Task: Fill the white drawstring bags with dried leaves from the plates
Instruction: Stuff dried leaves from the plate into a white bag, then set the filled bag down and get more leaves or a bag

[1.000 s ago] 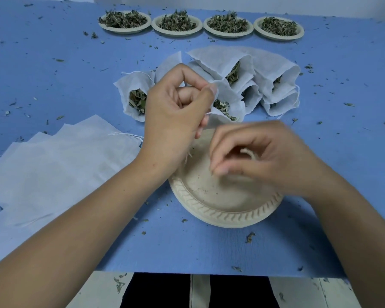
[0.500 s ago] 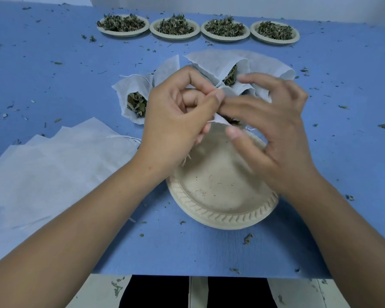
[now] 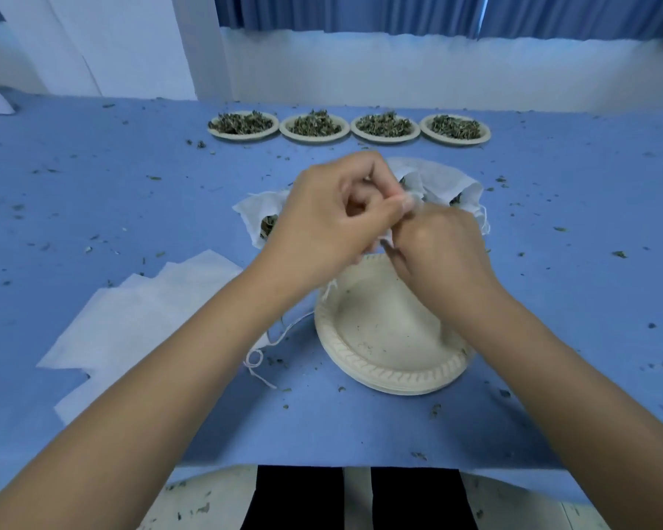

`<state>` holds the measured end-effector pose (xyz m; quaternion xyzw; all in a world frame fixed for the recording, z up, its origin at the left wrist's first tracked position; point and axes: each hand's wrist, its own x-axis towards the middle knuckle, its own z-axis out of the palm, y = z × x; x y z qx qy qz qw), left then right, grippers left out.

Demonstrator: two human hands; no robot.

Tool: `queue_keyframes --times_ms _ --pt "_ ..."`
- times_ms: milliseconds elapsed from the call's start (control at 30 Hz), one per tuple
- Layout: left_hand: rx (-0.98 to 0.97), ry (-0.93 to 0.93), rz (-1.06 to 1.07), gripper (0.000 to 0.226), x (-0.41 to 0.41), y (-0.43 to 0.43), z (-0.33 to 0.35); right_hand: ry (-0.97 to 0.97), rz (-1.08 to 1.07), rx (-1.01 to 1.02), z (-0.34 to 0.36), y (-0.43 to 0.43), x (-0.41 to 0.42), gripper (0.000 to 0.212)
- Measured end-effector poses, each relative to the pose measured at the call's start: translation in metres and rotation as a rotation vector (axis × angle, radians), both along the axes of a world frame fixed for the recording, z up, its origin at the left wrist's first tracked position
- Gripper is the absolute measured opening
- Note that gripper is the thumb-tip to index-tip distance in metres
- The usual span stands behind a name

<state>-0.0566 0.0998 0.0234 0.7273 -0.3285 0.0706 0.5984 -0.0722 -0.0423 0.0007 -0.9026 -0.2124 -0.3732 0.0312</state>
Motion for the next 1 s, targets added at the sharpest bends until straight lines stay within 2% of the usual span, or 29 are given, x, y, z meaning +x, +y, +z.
queue_keyframes --times_ms 67,133,200,333,433,500,567,633,733,800,867,1000 --pt "0.077 -0.195 0.071 0.012 0.011 0.003 0.016 -0.005 -0.096 0.050 0.016 0.007 0.015 0.030" --pt "0.230 -0.376 0.173 0.009 0.032 0.009 0.027 0.092 -0.269 0.053 0.025 0.013 0.038 0.018" --pt "0.420 -0.466 0.263 0.009 0.058 0.014 0.028 0.230 -0.331 0.013 0.020 0.016 0.060 0.032" --pt "0.764 -0.321 0.378 0.013 0.094 0.017 0.008 0.461 -0.279 -0.086 0.001 0.017 0.082 0.057" --pt "0.946 -0.245 0.430 0.014 0.103 0.015 -0.007 0.488 -0.234 -0.051 -0.016 0.015 0.085 0.056" --pt "0.994 -0.241 0.446 0.012 0.105 0.015 -0.006 0.469 -0.172 -0.111 -0.025 0.016 0.084 0.050" --pt "1.046 -0.210 0.447 0.010 0.104 0.018 0.000 0.453 -0.127 -0.086 -0.029 0.017 0.079 0.051" --pt "1.134 -0.155 0.440 0.010 0.103 0.024 0.008 0.368 -0.065 0.002 -0.025 0.017 0.070 0.048" --pt "1.279 -0.072 0.427 0.013 0.101 0.030 0.022 0.119 0.058 0.217 -0.017 0.015 0.054 0.037" --pt "1.319 -0.039 0.442 0.032 0.100 0.027 0.034 0.021 0.089 0.352 -0.011 0.013 0.050 0.033" --pt "1.282 -0.100 0.498 0.041 0.097 0.021 0.045 0.027 0.086 0.435 -0.004 0.009 0.052 0.032" --pt "1.176 -0.267 0.494 0.032 0.100 -0.009 0.058 0.172 0.003 0.601 0.013 -0.009 0.068 0.034"
